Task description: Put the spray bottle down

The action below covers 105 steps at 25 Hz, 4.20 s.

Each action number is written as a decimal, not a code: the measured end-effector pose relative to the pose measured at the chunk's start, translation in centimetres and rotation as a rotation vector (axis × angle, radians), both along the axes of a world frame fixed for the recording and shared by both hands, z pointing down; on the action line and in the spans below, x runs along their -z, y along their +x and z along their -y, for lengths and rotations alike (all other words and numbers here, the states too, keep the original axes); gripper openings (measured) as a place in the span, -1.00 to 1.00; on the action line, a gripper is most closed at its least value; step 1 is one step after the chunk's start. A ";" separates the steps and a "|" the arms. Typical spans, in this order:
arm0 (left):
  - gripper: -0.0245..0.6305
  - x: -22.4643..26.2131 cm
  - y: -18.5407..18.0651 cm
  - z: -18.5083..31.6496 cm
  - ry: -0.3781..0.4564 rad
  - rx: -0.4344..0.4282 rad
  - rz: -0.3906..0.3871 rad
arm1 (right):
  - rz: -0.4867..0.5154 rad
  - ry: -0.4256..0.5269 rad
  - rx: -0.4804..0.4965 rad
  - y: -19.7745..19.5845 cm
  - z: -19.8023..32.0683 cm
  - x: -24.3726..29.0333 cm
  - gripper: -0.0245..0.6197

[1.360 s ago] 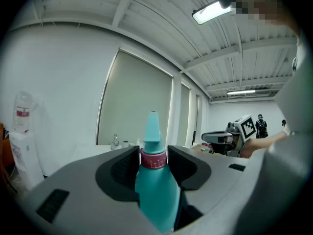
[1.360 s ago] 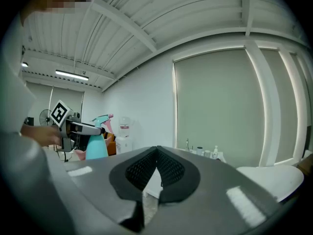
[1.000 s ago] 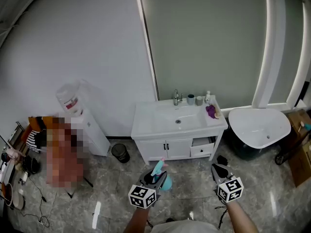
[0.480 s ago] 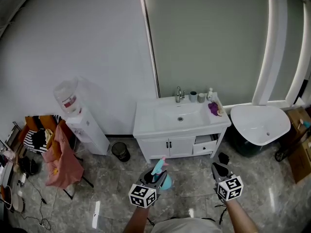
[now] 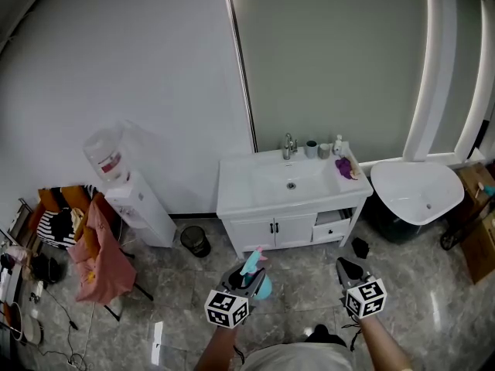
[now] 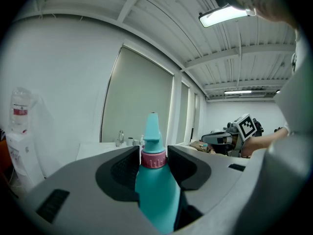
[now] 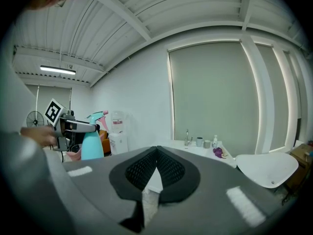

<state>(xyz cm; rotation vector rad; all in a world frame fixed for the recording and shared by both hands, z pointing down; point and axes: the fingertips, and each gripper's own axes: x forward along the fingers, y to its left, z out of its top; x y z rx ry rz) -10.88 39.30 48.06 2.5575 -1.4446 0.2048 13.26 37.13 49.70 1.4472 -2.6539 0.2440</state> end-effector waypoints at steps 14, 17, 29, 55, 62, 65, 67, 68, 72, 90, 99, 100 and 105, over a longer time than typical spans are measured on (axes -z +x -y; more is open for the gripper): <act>-0.38 -1.3 -1.2 6.1 -0.032 0.054 -0.002 | -0.012 -0.013 0.035 -1.1 7.3 -1.0 -0.89; -0.38 -1.0 -1.0 8.5 -0.025 0.065 -0.003 | -0.025 -0.003 0.062 -1.6 10.0 -1.0 -0.89; -0.38 -0.3 0.5 19.9 -0.007 0.133 -0.013 | -0.062 0.012 0.159 -1.2 23.6 -0.5 -0.89; -0.38 -1.5 1.7 37.0 -0.039 0.193 -0.008 | -0.027 -0.070 0.197 0.5 42.3 -3.8 -0.89; -0.38 -3.5 -1.0 42.0 -0.054 0.156 -0.022 | -0.053 -0.075 0.175 -2.6 46.5 -5.1 -0.89; -0.38 -3.2 -2.8 45.1 -0.047 0.133 -0.022 | -0.055 -0.086 0.157 -4.3 49.0 -5.2 -0.89; -0.38 -2.8 -4.4 47.4 -0.044 0.119 -0.018 | -0.057 -0.088 0.150 -5.8 50.8 -4.9 -0.89; -0.38 -2.6 -5.0 48.6 -0.044 0.111 -0.015 | -0.057 -0.089 0.144 -6.5 51.8 -4.7 -0.89; -0.38 -2.1 -6.7 52.8 -0.045 0.057 0.012 | -0.060 -0.099 0.112 -8.7 55.4 -4.1 -0.89; -0.38 -2.4 -12.1 67.2 -0.040 -0.104 0.026 | -0.069 -0.123 -0.017 -15.3 66.0 -4.7 -0.89; -0.38 -3.1 -11.2 69.6 -0.048 -0.151 0.021 | -0.069 -0.136 -0.069 -14.4 66.7 -5.0 -0.89; -0.38 -3.2 -11.1 69.8 -0.049 -0.152 0.021 | -0.070 -0.140 -0.072 -14.2 66.8 -5.1 -0.89; -0.38 -3.6 -10.1 71.0 -0.046 -0.146 0.024 | -0.070 -0.158 -0.064 -13.5 67.0 -5.9 -0.89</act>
